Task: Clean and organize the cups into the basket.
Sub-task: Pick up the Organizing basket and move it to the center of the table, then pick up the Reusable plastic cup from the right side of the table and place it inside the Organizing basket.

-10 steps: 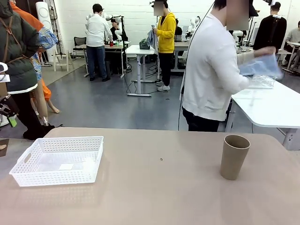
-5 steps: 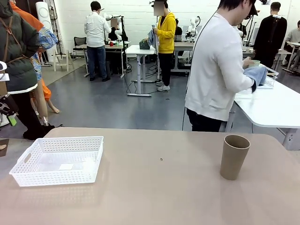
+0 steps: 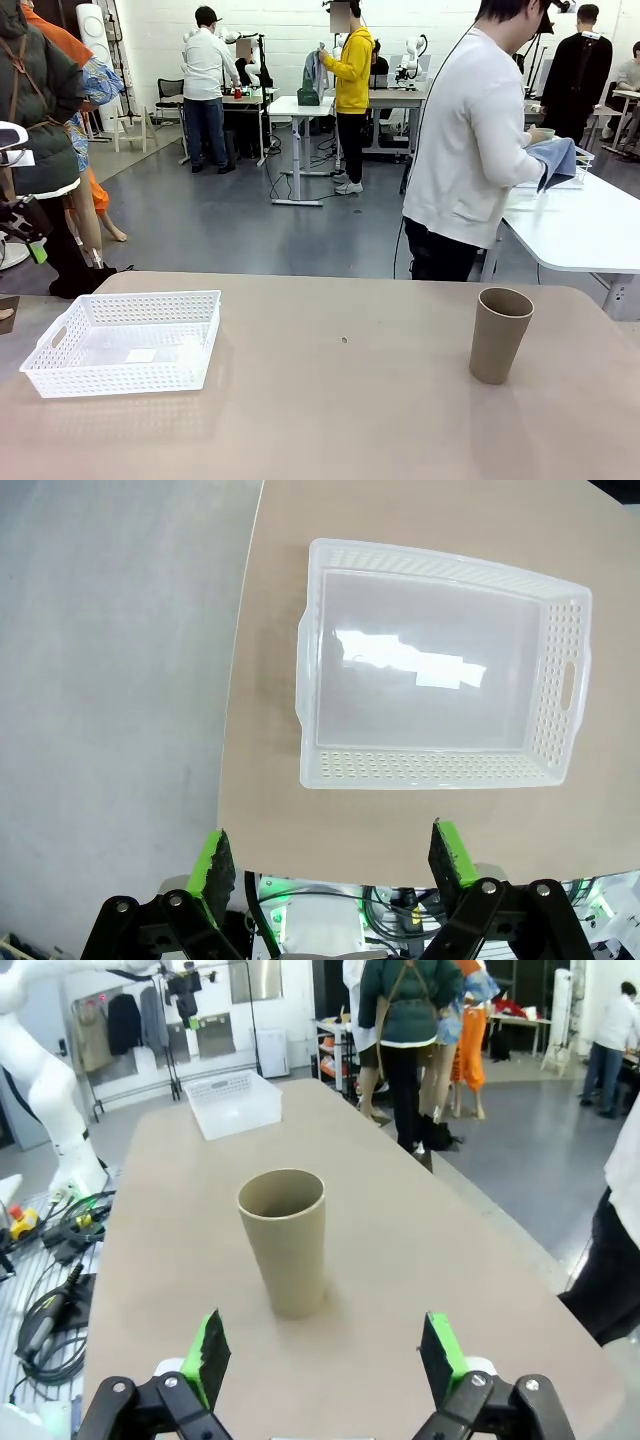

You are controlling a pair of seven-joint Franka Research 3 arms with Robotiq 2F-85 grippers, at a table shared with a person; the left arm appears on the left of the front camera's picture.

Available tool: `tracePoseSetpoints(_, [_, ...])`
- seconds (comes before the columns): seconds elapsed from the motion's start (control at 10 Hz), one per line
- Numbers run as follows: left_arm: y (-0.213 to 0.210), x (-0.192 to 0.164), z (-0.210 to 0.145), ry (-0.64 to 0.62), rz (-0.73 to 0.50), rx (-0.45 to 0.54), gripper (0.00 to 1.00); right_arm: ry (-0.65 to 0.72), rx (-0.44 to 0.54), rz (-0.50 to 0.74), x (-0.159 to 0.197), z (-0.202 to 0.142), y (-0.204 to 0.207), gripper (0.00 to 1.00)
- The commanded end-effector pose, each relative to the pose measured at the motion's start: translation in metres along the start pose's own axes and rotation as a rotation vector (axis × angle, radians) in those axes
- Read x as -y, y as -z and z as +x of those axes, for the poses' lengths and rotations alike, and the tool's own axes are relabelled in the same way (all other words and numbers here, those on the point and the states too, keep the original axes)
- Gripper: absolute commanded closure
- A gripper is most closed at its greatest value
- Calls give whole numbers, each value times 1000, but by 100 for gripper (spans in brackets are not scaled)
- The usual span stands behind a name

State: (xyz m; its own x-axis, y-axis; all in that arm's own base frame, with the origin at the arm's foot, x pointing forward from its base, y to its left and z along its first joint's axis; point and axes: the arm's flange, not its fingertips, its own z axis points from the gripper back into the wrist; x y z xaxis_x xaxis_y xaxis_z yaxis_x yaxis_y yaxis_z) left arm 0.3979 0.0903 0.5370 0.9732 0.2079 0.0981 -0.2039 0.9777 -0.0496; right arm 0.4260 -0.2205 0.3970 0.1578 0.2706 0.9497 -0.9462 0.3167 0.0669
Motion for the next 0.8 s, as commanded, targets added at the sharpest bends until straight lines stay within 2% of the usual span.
tracePoseSetpoints(0.0, [2,-3,1,-10,-4,-5,0,-13,3,-6,-10,4,-4,0])
tracePoseSetpoints(0.4, [1,-4,1,-7,-3,-3,0,-13,3,-6,-10,4,-4,0])
tracePoseSetpoints(0.5, [22,0,8,14,-49,-54,0,-13,3,-6,-10,4,-4,0])
tracePoseSetpoints(0.7, [58,12,15,-15,-3,-134,0,-13,3,-6,-10,4,-4,0])
